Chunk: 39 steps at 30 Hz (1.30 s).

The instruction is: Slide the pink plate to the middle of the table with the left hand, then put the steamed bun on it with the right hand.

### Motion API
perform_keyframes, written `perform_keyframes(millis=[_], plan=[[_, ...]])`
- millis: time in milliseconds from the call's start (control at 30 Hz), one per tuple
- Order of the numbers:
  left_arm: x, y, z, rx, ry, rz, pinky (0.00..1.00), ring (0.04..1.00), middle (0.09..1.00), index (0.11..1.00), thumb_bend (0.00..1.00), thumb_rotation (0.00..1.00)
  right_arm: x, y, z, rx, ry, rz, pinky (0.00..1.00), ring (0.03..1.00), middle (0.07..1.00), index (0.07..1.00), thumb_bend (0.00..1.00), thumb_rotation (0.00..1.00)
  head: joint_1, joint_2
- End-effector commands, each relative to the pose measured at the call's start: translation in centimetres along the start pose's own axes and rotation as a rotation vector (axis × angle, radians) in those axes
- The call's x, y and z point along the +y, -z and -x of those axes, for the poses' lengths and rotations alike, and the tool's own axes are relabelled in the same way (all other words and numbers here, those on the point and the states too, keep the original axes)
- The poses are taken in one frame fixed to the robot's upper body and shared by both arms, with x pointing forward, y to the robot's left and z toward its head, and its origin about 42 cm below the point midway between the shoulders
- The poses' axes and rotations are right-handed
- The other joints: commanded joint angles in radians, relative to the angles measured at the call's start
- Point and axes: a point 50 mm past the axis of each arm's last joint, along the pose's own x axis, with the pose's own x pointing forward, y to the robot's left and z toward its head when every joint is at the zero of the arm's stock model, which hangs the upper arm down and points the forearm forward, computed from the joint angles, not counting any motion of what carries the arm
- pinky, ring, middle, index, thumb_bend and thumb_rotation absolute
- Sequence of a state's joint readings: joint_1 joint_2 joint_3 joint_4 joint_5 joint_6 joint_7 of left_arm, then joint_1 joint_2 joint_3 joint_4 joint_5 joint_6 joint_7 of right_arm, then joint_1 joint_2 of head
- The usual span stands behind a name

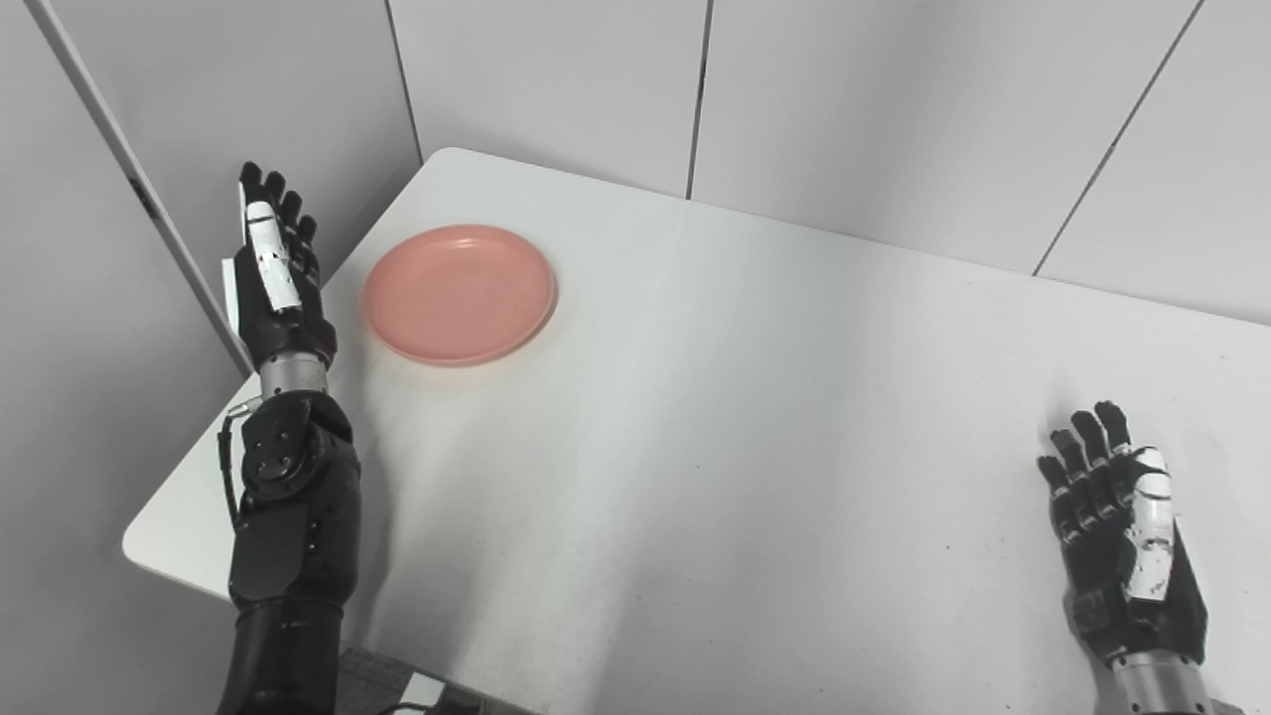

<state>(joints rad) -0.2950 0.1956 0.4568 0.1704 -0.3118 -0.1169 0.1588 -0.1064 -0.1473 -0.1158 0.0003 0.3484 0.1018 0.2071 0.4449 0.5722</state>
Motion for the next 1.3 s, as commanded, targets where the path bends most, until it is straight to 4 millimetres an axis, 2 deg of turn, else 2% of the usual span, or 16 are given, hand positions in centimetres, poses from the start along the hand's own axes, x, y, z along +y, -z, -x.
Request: perform_keyframes(millis=[0, 267, 733, 967, 1267], plan=[[-0.5, -1.6, -1.6, -0.08, 0.02, 0.01, 1.0, 1.0, 1.0, 1.0, 0.48, 1.0, -0.5, 0.6, 0.6, 0.044, 0.012, -0.009, 1.0, 1.0, 1.0, 1.0, 0.08, 1.0, -0.001, 0.001], [-0.1, -0.4, -1.7, -0.035, -0.003, -0.006, 1.0, 1.0, 1.0, 1.0, 0.43, 1.0, -0.5, 0.6, 0.6, 0.048, 0.018, -0.006, 1.0, 1.0, 1.0, 1.0, 0.09, 1.0, -0.002, 0.002], [-0.1, 1.4, -1.4, 0.048, -0.02, -0.018, 1.0, 1.0, 1.0, 1.0, 0.42, 1.0, -0.3, 0.6, 0.5, 0.043, 0.023, -0.008, 1.0, 1.0, 1.0, 1.0, 0.08, 1.0, -0.005, 0.005], [0.2, 2.9, -1.5, 0.105, -0.031, -0.014, 1.0, 1.0, 1.0, 1.0, 0.42, 1.0, -0.3, 0.7, 0.5, 0.037, 0.025, 0.001, 1.0, 1.0, 1.0, 1.0, 0.08, 1.0, -0.008, 0.006], [-0.9, 4.8, -1.4, 0.165, 0.008, -0.024, 1.0, 0.975, 0.972, 0.987, 0.42, 1.0, -0.1, 0.6, 0.5, 0.038, 0.024, -0.004, 1.0, 1.0, 1.0, 1.0, 0.09, 1.0, -0.013, 0.006]])
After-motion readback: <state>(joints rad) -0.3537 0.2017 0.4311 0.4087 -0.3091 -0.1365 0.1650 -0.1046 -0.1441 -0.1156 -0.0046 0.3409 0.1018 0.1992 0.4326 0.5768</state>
